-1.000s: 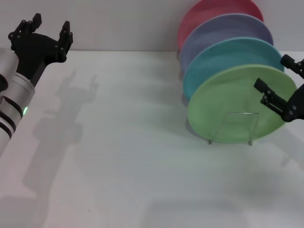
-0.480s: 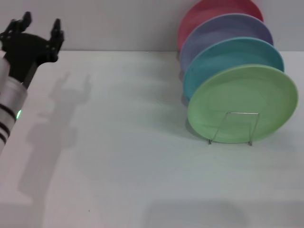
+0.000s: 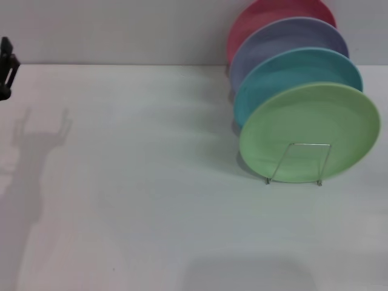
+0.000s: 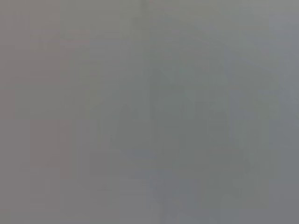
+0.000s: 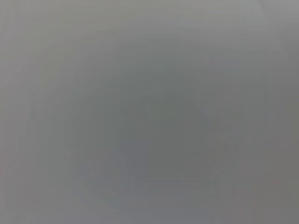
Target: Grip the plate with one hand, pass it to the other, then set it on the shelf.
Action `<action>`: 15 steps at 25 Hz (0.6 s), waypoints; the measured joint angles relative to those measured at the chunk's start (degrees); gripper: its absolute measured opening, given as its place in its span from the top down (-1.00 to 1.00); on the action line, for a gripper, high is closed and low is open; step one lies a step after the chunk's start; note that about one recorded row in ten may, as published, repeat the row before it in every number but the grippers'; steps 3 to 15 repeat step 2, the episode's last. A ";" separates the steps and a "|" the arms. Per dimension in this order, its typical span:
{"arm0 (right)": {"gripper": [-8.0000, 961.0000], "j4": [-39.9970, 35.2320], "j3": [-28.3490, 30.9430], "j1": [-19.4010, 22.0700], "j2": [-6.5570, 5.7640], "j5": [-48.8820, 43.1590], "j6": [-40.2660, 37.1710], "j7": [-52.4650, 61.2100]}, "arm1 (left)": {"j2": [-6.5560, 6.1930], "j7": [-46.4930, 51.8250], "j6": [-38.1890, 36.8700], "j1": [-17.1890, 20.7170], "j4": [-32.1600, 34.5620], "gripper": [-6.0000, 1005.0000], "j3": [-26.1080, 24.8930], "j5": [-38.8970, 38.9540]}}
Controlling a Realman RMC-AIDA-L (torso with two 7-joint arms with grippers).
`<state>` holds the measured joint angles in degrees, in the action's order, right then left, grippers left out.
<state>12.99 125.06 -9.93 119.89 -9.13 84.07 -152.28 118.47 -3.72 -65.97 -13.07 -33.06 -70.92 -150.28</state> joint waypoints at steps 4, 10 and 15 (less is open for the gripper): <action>-0.57 -0.05 -0.67 -0.09 0.00 -0.11 0.00 -0.24 | 0.08 1.28 -1.08 -0.66 2.44 -0.44 -0.84 0.00; -0.57 -0.05 -0.67 -0.09 0.00 -0.11 0.00 -0.24 | 0.08 1.28 -1.08 -0.66 2.44 -0.44 -0.84 0.00; -0.57 -0.05 -0.67 -0.09 0.00 -0.11 0.00 -0.24 | 0.08 1.28 -1.08 -0.66 2.44 -0.44 -0.84 0.00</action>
